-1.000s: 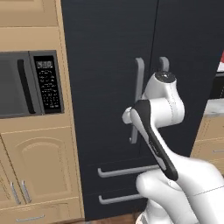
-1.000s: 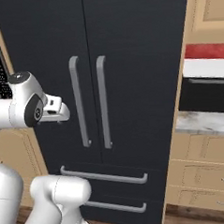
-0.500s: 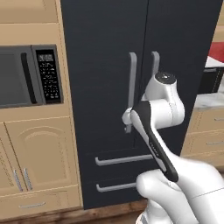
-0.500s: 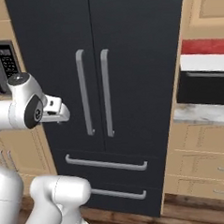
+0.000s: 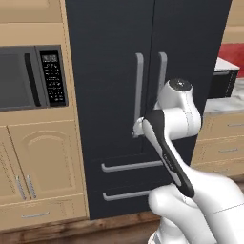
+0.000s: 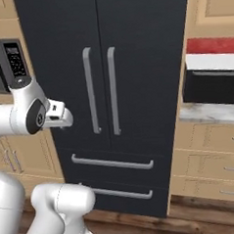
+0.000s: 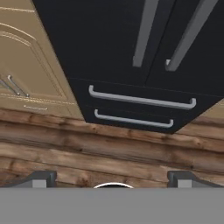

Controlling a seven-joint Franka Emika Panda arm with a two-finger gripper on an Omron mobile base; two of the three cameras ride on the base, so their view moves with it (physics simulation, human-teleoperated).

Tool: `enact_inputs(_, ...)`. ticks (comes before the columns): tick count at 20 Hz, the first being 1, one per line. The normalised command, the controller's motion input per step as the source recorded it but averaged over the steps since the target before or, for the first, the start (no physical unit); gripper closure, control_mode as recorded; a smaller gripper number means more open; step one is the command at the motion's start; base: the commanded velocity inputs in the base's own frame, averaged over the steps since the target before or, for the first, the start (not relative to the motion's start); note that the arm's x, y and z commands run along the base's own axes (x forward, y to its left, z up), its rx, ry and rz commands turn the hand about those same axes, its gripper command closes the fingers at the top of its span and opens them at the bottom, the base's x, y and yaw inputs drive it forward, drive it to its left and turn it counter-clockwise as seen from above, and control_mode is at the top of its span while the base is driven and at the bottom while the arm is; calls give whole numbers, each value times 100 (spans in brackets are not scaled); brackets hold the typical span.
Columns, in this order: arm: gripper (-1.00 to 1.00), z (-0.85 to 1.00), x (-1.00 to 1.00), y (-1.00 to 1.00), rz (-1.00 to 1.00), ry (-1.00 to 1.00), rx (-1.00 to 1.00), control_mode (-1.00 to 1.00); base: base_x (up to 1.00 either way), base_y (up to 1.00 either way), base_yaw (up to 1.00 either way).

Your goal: Take the lemon wedge from the fridge and place it on the plate with fish on the dining counter.

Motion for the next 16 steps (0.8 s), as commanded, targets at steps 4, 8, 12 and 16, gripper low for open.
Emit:
enact_inputs(4, -100, 0, 0, 0, 0, 0, 0, 100, -51, -18, 0)
enact_inputs(8, -100, 0, 0, 0, 0, 0, 0, 100, 0, -46, 0)
enact_inputs(12, -100, 0, 0, 0, 0, 0, 0, 100, 17, -48, 0)
enact_inputs(16, -100, 0, 0, 0, 0, 0, 0, 100, 5, -43, 0)
